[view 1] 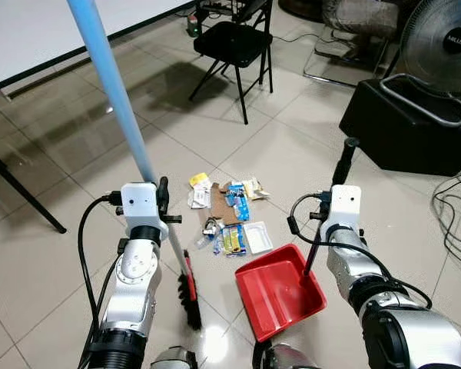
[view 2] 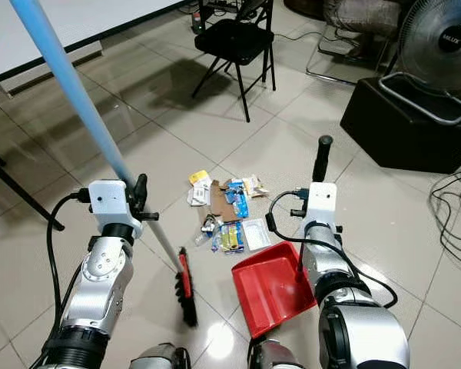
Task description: Sweep floor
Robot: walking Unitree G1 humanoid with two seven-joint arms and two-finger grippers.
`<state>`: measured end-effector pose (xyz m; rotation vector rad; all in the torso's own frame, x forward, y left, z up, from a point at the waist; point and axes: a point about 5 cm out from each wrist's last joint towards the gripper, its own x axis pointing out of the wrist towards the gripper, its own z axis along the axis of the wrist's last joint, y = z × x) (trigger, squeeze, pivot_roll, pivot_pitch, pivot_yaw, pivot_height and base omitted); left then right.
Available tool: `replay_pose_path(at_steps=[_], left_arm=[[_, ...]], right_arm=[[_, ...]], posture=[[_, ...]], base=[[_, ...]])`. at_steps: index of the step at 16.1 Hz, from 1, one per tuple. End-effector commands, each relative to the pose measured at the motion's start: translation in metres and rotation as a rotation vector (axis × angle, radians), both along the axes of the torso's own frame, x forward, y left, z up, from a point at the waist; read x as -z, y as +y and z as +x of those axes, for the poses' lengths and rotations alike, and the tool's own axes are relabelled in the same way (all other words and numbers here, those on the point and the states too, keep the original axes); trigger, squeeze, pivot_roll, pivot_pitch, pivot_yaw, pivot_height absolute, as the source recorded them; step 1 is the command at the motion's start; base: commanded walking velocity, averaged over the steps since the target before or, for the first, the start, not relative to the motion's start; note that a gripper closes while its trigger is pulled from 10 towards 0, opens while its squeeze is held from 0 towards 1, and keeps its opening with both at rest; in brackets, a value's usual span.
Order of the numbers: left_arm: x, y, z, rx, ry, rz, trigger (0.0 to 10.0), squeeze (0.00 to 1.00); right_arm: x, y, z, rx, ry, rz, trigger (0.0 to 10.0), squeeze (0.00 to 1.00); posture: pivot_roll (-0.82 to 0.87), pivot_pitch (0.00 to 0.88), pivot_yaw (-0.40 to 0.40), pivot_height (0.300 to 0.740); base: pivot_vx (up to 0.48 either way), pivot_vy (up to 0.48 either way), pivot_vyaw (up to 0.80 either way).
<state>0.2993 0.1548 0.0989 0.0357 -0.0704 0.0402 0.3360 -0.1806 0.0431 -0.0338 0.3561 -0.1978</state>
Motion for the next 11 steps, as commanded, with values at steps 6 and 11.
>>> replay_pose_path(at_steps=[6, 11], left_arm=[[-0.008, 0.01, -0.002, 0.033, -0.012, 0.036, 10.0, 0.0], [-0.02, 0.05, -0.006, 0.004, 0.0, 0.066, 10.0, 0.0]], right_arm=[[0.012, -0.013, -0.013, 0.04, -0.003, 0.024, 10.0, 0.0], [0.017, -0.011, -0.018, 0.036, -0.017, 0.048, 10.0, 0.0]], posture=[[0.07, 0.153, 0.076, 0.74], [0.1, 0.157, 0.117, 0.74]], base=[[0.0, 0.0, 0.0], [0.0, 0.0, 0.0]])
